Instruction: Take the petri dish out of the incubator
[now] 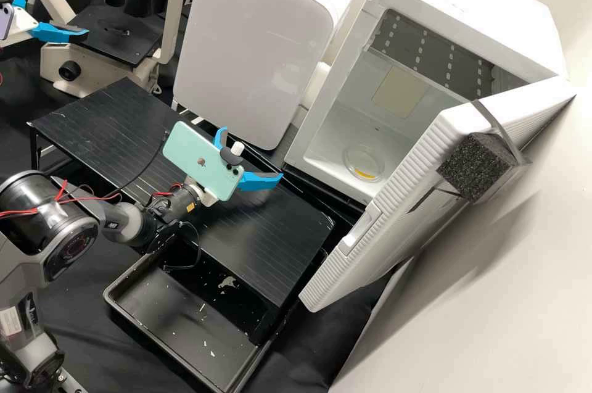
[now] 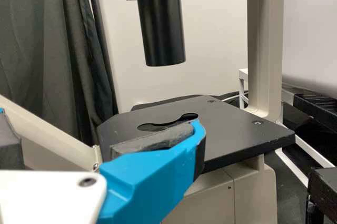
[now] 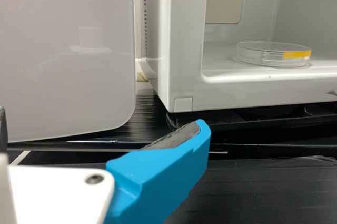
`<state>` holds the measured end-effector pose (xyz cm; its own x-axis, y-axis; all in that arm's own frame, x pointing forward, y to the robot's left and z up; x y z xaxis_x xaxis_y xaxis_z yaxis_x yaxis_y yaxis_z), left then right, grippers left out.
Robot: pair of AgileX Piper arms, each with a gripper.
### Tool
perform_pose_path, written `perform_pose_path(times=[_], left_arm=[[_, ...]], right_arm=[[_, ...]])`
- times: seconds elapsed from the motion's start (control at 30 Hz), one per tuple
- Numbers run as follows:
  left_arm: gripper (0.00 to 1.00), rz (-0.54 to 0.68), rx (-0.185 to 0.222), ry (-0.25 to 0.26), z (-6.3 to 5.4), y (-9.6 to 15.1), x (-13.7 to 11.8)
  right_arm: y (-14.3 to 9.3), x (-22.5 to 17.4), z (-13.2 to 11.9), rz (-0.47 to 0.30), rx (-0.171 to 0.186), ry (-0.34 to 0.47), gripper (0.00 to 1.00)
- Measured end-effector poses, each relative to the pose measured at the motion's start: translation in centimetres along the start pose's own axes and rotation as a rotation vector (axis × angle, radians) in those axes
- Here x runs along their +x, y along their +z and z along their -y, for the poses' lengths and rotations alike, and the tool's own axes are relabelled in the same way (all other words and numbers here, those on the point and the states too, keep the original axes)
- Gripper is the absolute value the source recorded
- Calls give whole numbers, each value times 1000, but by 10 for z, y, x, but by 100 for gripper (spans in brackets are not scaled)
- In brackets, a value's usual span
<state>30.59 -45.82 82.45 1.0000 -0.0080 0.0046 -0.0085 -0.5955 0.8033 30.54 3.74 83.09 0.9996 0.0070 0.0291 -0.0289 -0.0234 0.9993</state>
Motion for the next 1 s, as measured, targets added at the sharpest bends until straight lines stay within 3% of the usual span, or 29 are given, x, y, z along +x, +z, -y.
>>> perform_pose_path(times=[0.4, 0.5, 0.57, 0.8, 1.0], left_arm=[[100, 0, 0, 0, 0, 0, 0], [100, 0, 0, 0, 0, 0, 0], [100, 0, 0, 0, 0, 0, 0], [100, 0, 0, 0, 0, 0, 0], [100, 0, 0, 0, 0, 0, 0]], right_arm=[[6, -3, -3, -5, -2, 6, 100], [19, -11, -12, 4, 23, 21, 100], [29, -17, -22, 12, 60, 52, 100], [51, -24, -54, 23, 126, 167, 100], [58, -6, -80, 11, 118, 244, 100]])
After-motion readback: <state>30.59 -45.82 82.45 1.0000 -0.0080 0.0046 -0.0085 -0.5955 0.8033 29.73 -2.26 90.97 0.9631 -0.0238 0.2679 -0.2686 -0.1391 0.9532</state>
